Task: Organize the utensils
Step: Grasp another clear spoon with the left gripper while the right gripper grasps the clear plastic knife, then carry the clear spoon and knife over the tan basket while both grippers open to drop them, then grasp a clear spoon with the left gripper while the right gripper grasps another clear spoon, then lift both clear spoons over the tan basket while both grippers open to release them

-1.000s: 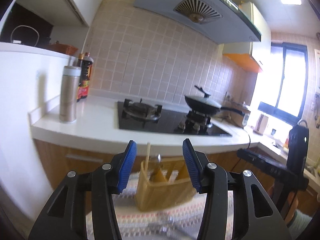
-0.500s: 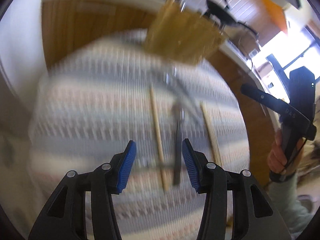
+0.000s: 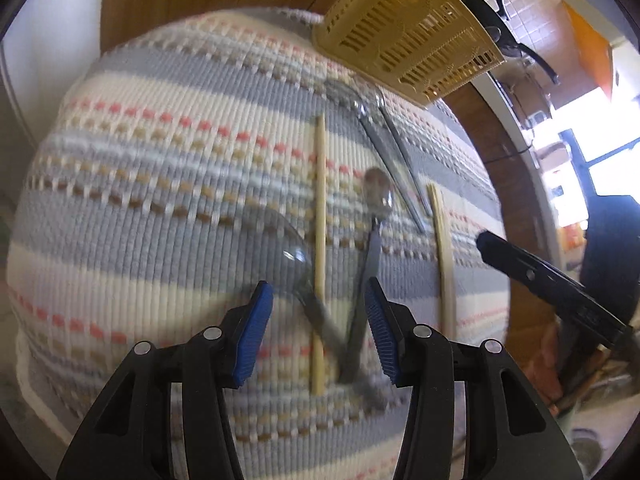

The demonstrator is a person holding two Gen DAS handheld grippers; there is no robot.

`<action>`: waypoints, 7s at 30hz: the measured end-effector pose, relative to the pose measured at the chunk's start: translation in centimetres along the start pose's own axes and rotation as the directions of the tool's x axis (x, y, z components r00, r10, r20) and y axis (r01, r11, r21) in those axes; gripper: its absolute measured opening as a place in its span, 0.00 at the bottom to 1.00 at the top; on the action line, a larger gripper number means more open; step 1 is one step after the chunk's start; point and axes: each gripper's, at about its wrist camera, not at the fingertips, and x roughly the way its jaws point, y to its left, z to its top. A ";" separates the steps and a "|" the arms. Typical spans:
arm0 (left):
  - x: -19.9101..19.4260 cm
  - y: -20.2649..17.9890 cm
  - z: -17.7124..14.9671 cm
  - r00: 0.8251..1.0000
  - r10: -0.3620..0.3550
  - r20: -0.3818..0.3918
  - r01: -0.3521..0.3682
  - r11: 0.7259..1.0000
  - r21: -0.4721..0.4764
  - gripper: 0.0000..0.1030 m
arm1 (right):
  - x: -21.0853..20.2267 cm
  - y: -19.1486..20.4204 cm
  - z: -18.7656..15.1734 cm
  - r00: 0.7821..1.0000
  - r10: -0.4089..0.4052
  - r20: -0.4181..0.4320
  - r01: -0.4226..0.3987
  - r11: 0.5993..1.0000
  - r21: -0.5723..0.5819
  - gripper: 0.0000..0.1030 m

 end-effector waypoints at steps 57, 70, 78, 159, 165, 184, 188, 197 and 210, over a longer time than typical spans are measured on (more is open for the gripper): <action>-7.2 -2.7 1.4 0.968 0.022 0.252 -0.087 0.964 0.251 0.08 | 3.7 5.3 0.3 0.982 -0.151 -0.109 0.153 0.988 0.011 0.01; -12.8 -7.4 3.6 0.906 -0.062 0.418 -0.086 0.942 0.326 0.08 | -6.7 6.1 3.2 0.958 -0.084 0.273 0.085 0.996 0.008 0.01; -17.0 -11.6 5.8 0.825 -0.131 0.550 -0.111 0.916 0.384 0.08 | -12.0 6.7 6.2 0.894 -0.091 0.438 0.109 0.994 -0.016 0.01; 7.4 -14.7 7.0 0.985 0.141 -0.104 0.017 0.516 0.856 0.57 | -8.1 -6.6 -0.1 0.940 -0.247 0.237 0.230 0.968 0.097 0.69; 9.1 -15.3 6.0 0.968 0.209 -0.140 0.024 0.475 0.880 0.38 | -8.0 -6.0 0.3 0.932 -0.306 0.196 0.304 0.952 0.041 0.69; 9.8 -16.3 7.8 0.957 0.205 -0.204 0.033 0.624 0.781 0.10 | -6.4 -3.6 2.1 0.950 -0.302 0.085 0.307 0.950 -0.052 0.64; 6.2 -13.3 8.5 0.978 0.143 -0.152 0.005 0.715 0.699 0.10 | -4.1 -2.7 4.6 0.952 -0.304 0.040 0.306 0.949 -0.075 0.64; 2.3 -8.6 10.5 0.990 0.130 -0.052 -0.076 0.812 0.578 0.10 | 6.4 -1.3 11.2 0.945 -0.251 -0.211 0.228 0.966 -0.125 0.49; -0.9 -7.2 10.5 0.996 0.089 -0.001 -0.073 0.825 0.561 0.10 | 9.4 -1.1 12.0 0.894 -0.338 -0.293 0.308 0.940 -0.145 0.10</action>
